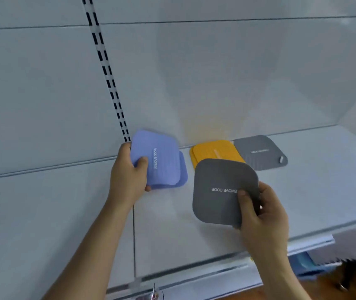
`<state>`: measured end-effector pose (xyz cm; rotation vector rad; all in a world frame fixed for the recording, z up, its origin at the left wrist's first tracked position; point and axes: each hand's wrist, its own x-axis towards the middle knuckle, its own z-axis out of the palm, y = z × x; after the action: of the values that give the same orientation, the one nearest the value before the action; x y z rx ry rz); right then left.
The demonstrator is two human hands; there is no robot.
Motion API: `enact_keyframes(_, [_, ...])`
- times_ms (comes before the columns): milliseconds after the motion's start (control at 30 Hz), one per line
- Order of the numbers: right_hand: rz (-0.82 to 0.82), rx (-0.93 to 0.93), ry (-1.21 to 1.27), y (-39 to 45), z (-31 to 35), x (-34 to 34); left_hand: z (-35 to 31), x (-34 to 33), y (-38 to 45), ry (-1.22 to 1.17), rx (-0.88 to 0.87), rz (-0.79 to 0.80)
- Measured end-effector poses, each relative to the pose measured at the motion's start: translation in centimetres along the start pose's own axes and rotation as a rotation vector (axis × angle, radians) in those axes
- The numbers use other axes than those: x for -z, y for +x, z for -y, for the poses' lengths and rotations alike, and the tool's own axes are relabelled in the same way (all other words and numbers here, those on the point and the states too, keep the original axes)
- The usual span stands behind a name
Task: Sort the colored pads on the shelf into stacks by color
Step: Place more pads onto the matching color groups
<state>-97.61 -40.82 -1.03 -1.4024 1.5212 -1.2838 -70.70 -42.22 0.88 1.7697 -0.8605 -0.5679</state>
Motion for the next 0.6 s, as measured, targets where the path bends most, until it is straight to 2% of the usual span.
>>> enact_keyframes(167, [0.126,-0.022,0.008,2.9,-1.1,1.5,0.8,-2.5,0.3,0.205,0.095,-0.025])
enact_keyframes(333, [0.211,-0.02,0.001,3.7,-1.3,1.6,1.2,-3.8,-0.3,0.716,-0.085,-0.089])
enact_keyframes(533, [0.216,-0.02,-0.069,4.5,-1.3,2.4,2.6,-3.4,-1.3,0.884,-0.154,-0.152])
enact_keyframes(600, [0.189,-0.022,-0.097,4.7,-1.5,3.0,2.5,-3.7,-2.0,0.859,-0.247,-0.157])
